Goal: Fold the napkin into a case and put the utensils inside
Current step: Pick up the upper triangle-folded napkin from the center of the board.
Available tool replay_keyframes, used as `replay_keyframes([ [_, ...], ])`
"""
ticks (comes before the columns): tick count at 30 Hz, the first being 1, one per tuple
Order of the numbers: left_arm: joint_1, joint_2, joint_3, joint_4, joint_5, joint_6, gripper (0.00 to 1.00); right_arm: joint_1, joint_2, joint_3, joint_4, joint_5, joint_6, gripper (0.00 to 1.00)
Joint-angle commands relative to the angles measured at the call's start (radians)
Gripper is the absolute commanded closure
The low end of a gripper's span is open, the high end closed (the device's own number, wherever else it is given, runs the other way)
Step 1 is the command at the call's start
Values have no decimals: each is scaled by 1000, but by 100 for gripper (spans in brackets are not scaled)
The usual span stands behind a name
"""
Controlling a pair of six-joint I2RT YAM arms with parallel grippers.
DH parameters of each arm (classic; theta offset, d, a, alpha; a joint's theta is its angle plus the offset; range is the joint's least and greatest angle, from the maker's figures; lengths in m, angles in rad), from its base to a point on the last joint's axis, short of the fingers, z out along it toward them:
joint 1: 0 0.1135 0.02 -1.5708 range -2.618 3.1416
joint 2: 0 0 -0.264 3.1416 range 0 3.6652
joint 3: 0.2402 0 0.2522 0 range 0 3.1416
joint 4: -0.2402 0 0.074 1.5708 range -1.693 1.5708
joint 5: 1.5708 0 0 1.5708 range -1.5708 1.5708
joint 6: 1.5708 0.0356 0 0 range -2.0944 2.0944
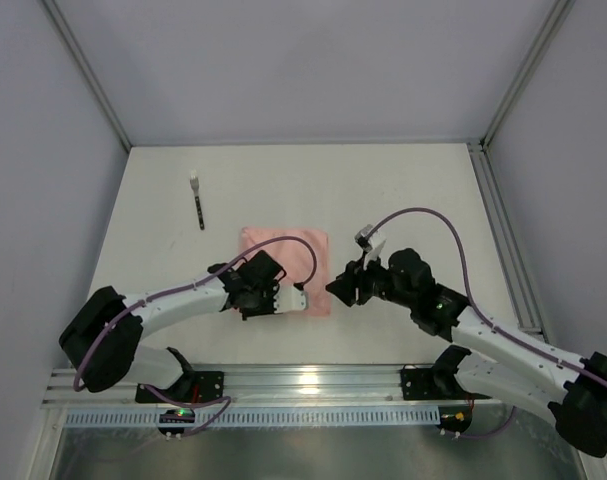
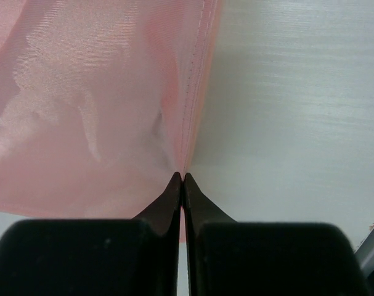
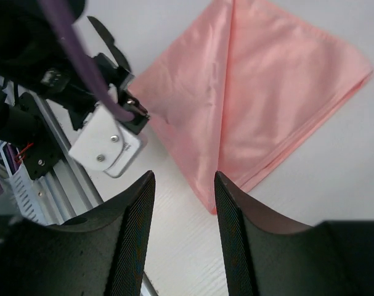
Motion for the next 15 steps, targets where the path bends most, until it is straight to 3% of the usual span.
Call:
replay_keyframes([
  [1,43,-24,61,-85,102,32,100,30,-133,21,-50,6,-287,52],
  [6,69,-27,121,-151,158,39,100,190,-245,-34,-42,180,-548,52],
  [11,81,-23,147,-188,183,36,100,334,-166,-28,-73,271,-680,52],
  [15,89,-23,150,-208,185,37,100,625,-74,-53,40,565,-755,52],
])
